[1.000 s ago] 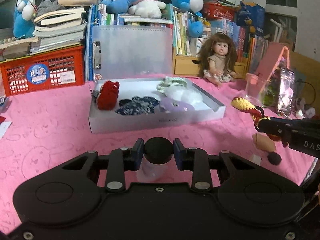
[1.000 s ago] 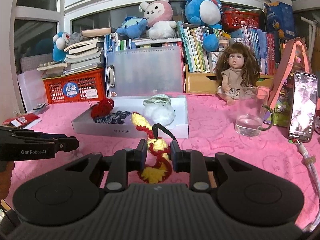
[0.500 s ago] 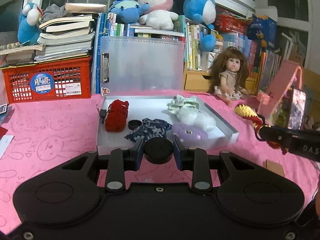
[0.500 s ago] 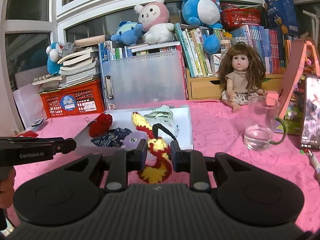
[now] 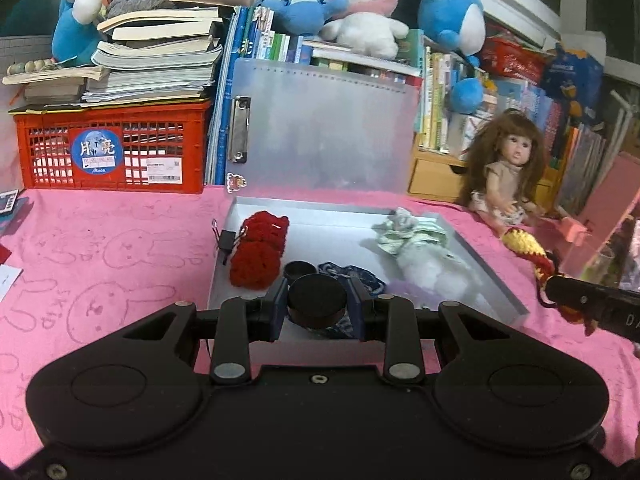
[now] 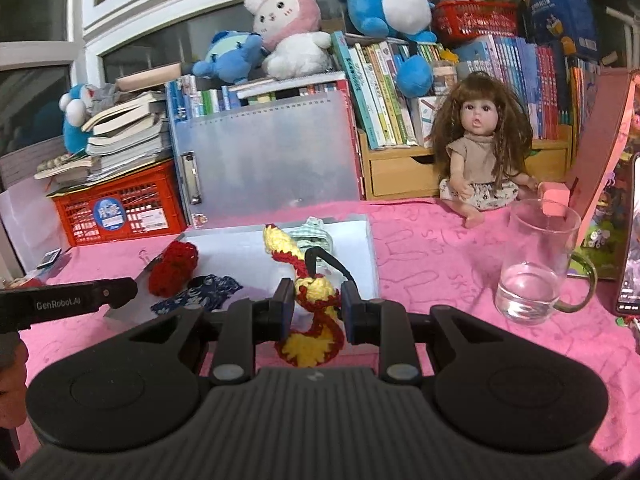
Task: Organize objects
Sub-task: 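Carry the black item and knitted snake into the white box and open both grippers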
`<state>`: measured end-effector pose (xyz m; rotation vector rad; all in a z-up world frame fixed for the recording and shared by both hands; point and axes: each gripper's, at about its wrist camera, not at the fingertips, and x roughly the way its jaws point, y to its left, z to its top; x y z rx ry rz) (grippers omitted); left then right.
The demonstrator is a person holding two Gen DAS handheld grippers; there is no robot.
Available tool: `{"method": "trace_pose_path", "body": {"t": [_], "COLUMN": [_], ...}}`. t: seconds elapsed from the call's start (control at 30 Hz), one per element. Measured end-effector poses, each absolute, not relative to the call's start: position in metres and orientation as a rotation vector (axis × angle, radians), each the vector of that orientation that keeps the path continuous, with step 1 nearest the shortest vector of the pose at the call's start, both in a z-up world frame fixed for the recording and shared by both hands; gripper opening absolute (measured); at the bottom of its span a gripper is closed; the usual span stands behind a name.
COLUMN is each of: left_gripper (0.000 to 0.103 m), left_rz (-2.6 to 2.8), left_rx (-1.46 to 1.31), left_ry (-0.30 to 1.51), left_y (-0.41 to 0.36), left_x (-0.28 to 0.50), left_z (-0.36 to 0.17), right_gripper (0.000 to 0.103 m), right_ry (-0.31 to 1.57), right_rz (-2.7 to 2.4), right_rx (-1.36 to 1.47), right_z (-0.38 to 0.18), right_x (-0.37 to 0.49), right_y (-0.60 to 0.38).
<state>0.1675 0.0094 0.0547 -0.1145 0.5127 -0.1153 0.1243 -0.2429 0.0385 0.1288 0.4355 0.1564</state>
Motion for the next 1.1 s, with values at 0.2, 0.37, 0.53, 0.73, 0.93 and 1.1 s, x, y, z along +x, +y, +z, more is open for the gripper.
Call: {"method": "trace_pose_path", "body": {"t": [0.2, 0.37, 0.53, 0.73, 0.93, 1.1], "left_gripper": [0.030, 0.030, 0.030, 0.030, 0.030, 0.030], "left_rz": [-0.080, -0.051, -0.039, -0.024, -0.022, -0.029], "left_rx": [-0.134, -0.130, -0.120, -0.124, -0.115, -0.117], "left_ry": [0.530, 0.548, 0.558, 0.578, 0.593, 0.601], "left_y": [0.012, 0.013, 0.011, 0.010, 0.006, 0.003], "left_x": [0.190, 0.203, 0.214, 0.224, 0.231, 0.236], "left_z": [0.046, 0.039, 0.031, 0.022, 0.015, 0.013], "right_gripper": [0.029, 0.029, 0.029, 0.029, 0.029, 0.029], "right_ry": [0.473, 0.491, 0.505, 0.546, 0.597, 0.623], "right_rz": [0.146, 0.135, 0.122, 0.108, 0.131, 0.154], "right_rx": [0.198, 0.215, 0.204, 0.202, 0.232, 0.233], "right_z": [0.036, 0.035, 0.033, 0.024, 0.011, 0.005], "right_x": [0.150, 0.168, 0.182, 0.201, 0.212, 0.219], "right_y": [-0.251, -0.253, -0.252, -0.252, -0.249, -0.242]}}
